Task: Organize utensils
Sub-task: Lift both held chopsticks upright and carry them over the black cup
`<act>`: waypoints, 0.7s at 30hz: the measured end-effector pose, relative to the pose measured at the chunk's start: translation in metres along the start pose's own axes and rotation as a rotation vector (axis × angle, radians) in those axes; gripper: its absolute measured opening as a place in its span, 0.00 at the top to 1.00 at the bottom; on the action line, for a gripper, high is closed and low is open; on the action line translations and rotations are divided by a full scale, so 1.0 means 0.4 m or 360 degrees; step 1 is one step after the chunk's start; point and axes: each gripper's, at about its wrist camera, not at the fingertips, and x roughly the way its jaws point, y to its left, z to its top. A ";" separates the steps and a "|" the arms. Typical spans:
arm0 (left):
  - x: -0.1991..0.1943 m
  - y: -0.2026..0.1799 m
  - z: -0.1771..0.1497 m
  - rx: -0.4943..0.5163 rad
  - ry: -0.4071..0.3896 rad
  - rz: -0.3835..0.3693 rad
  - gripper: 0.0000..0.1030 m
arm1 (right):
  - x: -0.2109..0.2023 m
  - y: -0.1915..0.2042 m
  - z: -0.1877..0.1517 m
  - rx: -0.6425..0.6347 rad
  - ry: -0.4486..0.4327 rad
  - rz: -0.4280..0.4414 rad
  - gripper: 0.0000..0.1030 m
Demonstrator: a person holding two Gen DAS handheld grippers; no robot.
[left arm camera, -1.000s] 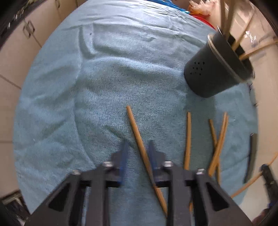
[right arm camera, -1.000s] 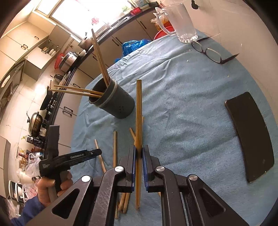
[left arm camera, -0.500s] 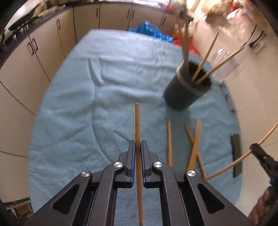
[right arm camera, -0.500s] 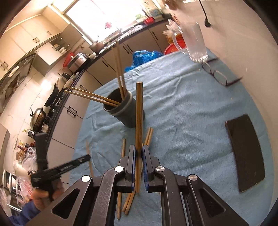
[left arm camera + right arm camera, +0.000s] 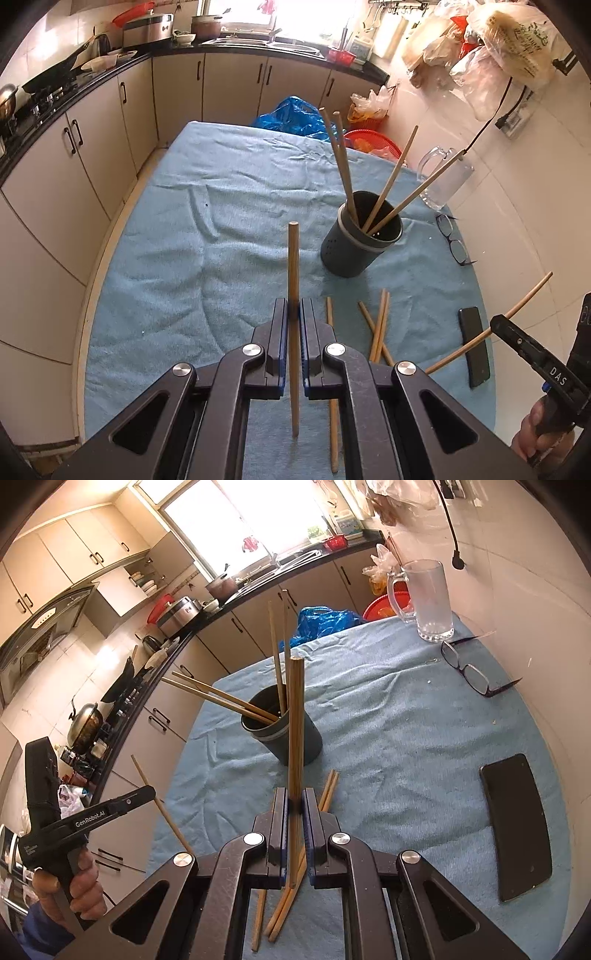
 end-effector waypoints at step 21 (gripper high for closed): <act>-0.046 -0.013 0.024 0.0012 -0.0094 0.0003 0.95 | -0.035 0.029 0.013 -0.0053 -0.0054 -0.0008 0.92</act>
